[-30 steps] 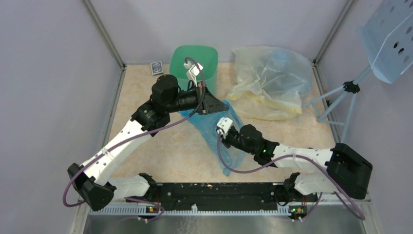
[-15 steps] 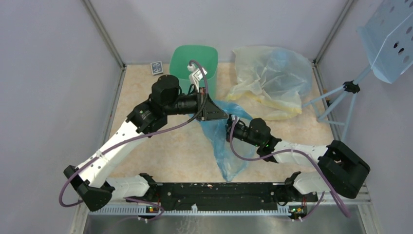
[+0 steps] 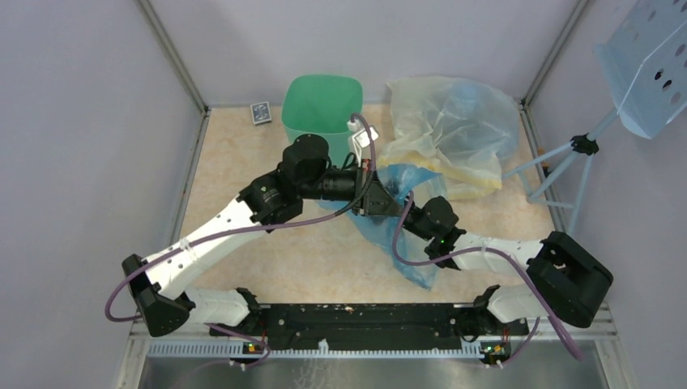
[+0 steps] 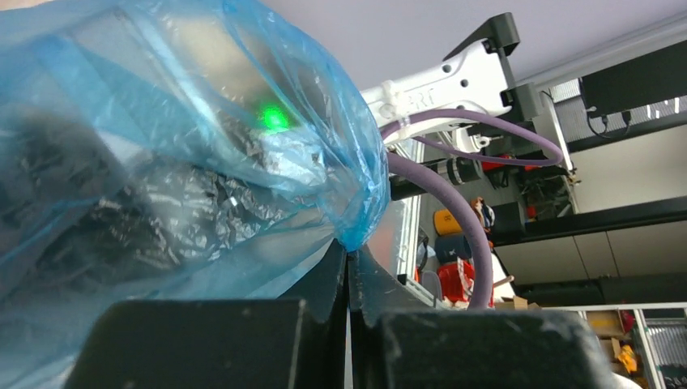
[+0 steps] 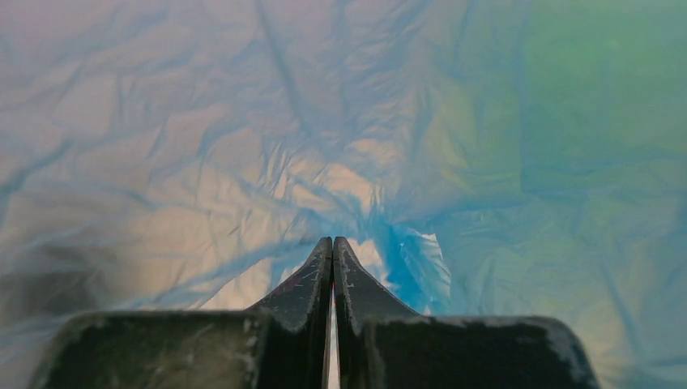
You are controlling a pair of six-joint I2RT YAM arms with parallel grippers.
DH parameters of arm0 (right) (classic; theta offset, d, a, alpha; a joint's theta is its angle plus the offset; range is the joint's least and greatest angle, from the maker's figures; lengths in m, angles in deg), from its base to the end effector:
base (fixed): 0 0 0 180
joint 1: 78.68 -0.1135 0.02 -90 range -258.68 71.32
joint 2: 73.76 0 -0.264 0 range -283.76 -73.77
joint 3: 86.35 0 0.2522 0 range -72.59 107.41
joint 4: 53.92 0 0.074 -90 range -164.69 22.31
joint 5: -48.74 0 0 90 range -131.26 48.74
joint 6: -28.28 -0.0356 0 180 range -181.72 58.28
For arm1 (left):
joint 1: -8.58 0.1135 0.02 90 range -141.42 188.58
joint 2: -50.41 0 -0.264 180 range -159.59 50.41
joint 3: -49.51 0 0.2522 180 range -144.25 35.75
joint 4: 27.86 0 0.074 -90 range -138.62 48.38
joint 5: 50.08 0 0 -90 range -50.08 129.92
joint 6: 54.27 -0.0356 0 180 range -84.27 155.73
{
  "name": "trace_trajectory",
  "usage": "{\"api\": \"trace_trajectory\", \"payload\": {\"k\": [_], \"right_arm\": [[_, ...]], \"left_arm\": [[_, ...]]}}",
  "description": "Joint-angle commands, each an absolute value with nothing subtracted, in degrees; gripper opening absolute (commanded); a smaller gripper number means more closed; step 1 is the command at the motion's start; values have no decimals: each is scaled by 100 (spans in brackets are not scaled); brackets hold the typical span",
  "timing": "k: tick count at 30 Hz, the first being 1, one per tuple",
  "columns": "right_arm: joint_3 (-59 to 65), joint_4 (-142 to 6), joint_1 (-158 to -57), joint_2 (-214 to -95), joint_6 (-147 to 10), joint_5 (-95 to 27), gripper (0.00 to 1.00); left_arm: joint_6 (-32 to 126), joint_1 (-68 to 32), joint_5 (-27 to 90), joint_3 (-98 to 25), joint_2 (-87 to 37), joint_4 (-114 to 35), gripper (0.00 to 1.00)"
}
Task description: Put the trash bags into the trash bin
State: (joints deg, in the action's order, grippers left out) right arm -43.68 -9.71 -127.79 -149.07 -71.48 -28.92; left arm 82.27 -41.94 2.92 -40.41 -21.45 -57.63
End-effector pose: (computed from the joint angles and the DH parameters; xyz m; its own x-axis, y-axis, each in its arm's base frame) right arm 0.1723 0.2106 0.2547 -0.0190 0.2310 -0.9728 -0.8851 0.4485 0.1238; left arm 0.1601 -0.2281 0.4218 -0.8082 0.0693 -0.5849 0.5881 0.1501 -0.7948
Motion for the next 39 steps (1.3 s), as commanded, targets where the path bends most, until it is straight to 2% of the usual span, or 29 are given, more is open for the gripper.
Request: {"api": "trace_trajectory", "payload": {"k": [1, 7, 13, 17, 20, 22, 27, 32, 39], "right_arm": [[-4264, 44, -12825, -15134, -7489, -2550, 0], [-4471, 241, -12900, -15141, -7852, -2202, 0], [-4464, 61, -13040, -15246, -7892, -2072, 0], [-4726, 266, -13191, -15325, -7997, -2236, 0], [-4745, -17, -13237, -15306, -7979, -2354, 0], [-4584, -803, -13238, -15213, -7829, -2739, 0], [-4357, -3001, -13048, -14927, -7972, -5137, 0], [-4979, -3264, -12468, -14489, -8588, -5823, 0], [-4858, -3821, -12448, -13459, -8070, -6046, 0]], "left_arm": [[8413, -4353, 357, -4497, -2322, -4947, 0], [8261, -4353, 734, -5282, -2627, -5044, 0], [8600, -4358, 242, -5867, -3100, -4540, 0], [7692, -4310, 790, -7234, -3359, -5783, 0], [7803, -4301, 696, -7512, -3461, -5581, 0], [7999, -4302, 262, -7618, -3592, -5403, 0], [7843, -4301, 169, -8131, -3603, -5950, 0], [7605, -4301, 456, -7962, -3281, -6357, 0], [7390, -4301, 551, -7098, -2915, -6696, 0]]}}
